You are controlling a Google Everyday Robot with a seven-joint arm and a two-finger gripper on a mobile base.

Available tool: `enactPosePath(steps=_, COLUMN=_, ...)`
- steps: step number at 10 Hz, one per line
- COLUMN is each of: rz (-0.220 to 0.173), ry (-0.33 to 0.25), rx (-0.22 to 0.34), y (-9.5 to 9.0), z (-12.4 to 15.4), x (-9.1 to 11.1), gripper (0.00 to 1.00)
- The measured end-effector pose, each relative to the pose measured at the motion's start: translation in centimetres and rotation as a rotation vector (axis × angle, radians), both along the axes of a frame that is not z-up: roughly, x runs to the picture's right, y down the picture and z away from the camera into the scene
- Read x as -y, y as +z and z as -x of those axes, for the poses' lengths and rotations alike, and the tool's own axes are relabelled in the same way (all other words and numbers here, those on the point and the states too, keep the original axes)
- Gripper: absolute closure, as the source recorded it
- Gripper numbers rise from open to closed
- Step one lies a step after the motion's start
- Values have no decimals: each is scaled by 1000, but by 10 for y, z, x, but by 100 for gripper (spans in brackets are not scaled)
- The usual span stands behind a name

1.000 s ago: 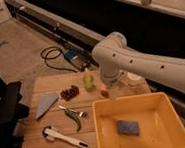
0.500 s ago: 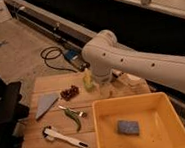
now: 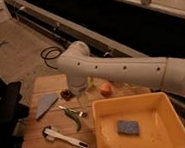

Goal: Wipe table surface with brush

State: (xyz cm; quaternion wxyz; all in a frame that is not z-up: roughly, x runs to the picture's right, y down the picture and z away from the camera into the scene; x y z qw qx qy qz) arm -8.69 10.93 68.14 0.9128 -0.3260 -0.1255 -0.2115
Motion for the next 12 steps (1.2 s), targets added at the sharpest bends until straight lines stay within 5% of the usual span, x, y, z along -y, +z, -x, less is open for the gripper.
enactPosePath(steps=3, rz=65, ry=-109, rx=97, y=0, z=58, x=-53, gripper=35)
enactPosePath(steps=9, rz=68, ry=-112, rx=81, y=2, z=57, x=-54, gripper=35)
enactPosePath(steps=12, rz=91, ry=-111, rx=73, y=20, z=73, x=-71, gripper=35)
